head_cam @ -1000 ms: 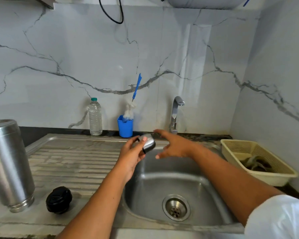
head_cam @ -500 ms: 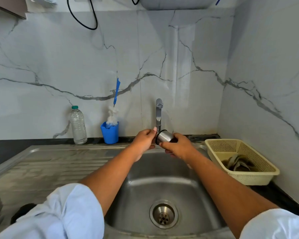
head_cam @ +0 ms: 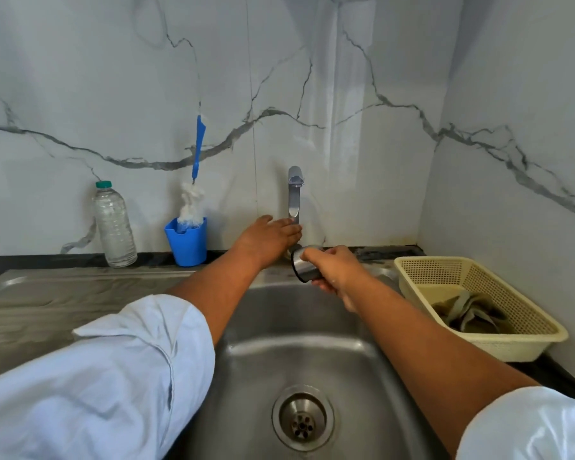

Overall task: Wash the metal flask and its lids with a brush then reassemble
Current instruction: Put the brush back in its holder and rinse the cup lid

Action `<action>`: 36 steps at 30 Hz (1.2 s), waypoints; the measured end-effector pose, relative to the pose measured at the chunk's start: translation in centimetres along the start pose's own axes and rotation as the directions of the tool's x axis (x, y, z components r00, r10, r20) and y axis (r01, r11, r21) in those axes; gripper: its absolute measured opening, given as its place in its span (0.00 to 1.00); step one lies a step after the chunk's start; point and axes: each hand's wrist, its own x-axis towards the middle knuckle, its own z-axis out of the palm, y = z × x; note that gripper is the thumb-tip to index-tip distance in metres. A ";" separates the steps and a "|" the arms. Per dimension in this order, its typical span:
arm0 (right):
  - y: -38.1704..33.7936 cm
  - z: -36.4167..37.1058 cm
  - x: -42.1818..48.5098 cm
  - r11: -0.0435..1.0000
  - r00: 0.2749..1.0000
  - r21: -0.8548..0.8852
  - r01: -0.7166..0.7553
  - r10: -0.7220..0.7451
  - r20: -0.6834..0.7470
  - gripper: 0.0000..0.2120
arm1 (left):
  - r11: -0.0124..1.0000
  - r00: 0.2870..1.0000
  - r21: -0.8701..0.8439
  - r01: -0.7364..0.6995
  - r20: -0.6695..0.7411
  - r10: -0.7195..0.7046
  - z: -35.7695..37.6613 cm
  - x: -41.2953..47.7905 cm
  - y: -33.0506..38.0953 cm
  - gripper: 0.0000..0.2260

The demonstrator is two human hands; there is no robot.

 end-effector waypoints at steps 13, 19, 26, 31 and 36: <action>0.7 1.1 -0.2 0.968 0.988 -0.209 0.139 -0.122 0.093 0.29 | 0.994 0.995 -0.108 0.020 -0.092 -0.031 -0.4 -1.7 0.3 0.25; 0.4 1.7 -0.1 0.883 0.973 -0.414 0.220 -0.170 0.155 0.29 | 0.544 0.972 -0.816 0.196 0.088 -0.218 0.9 -4.1 1.3 0.13; -0.7 2.3 0.1 0.816 0.956 -0.498 0.294 -0.248 0.158 0.27 | -0.364 0.891 -0.876 0.316 0.405 -0.204 1.0 -6.6 1.9 0.11; -0.5 2.5 0.2 0.902 0.955 -0.315 0.294 -0.288 0.066 0.27 | -0.559 0.874 -0.784 0.268 0.442 -0.201 0.7 -6.7 2.4 0.10; 0.7 2.5 -0.2 0.989 0.997 -0.124 0.077 -0.076 0.012 0.30 | -0.502 0.883 -0.837 0.218 0.388 -0.263 0.1 -6.1 3.2 0.07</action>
